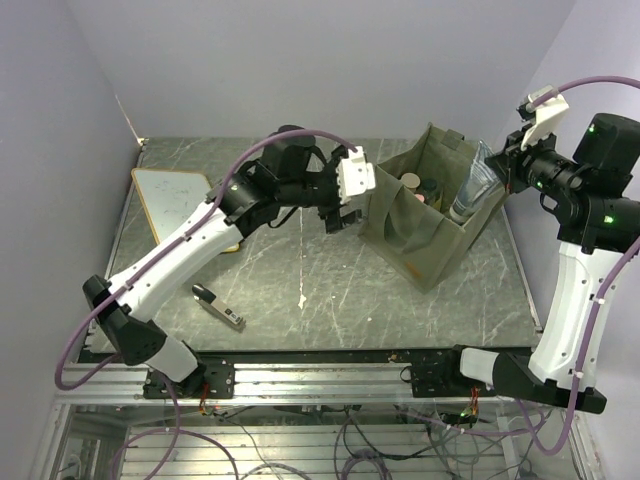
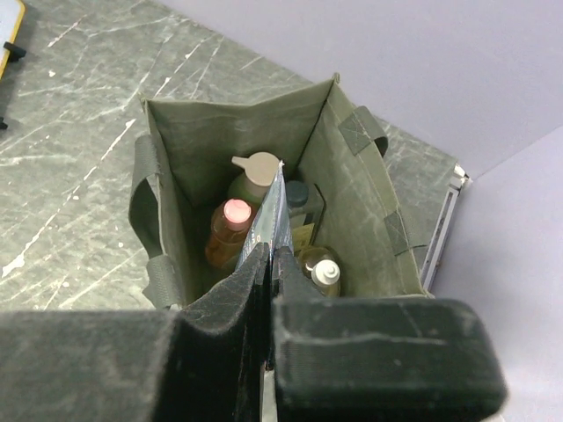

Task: Place the personal care products into the canvas bag
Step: Place the care product in the canvas bag.

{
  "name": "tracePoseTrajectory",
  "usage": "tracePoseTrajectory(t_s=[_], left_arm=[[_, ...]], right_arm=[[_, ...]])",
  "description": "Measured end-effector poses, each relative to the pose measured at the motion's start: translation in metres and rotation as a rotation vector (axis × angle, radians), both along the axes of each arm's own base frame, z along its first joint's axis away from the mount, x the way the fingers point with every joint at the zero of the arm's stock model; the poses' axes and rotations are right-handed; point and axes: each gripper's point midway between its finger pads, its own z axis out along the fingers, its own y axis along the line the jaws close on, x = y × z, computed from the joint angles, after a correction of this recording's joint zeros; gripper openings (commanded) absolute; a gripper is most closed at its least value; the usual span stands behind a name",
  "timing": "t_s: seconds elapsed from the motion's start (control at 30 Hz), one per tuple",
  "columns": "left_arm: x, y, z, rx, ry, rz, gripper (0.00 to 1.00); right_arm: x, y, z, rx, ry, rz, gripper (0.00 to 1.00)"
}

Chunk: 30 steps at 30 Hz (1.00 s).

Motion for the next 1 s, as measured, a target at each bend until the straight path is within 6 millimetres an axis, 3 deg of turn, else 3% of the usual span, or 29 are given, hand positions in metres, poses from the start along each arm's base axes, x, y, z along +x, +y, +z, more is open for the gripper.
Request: tracePoseTrajectory(t_s=[0.2,0.43,0.77,1.0], left_arm=[[-0.007,-0.024,-0.019,0.042,0.004,-0.057,0.97],[-0.025,-0.062,-0.02,0.053,-0.022,-0.145,0.97],[-0.032,-0.084,-0.022,0.052,-0.026,-0.178,0.98],[-0.032,-0.101,-0.02,0.042,-0.03,-0.194,0.98]], right_arm=[[0.01,-0.009,-0.007,-0.011,0.038,-0.034,0.0],[0.021,-0.029,-0.017,-0.051,0.076,-0.135,0.0],[0.021,-0.049,-0.012,-0.097,0.075,-0.241,0.0],[0.029,-0.063,-0.021,-0.129,0.106,-0.297,0.0]])
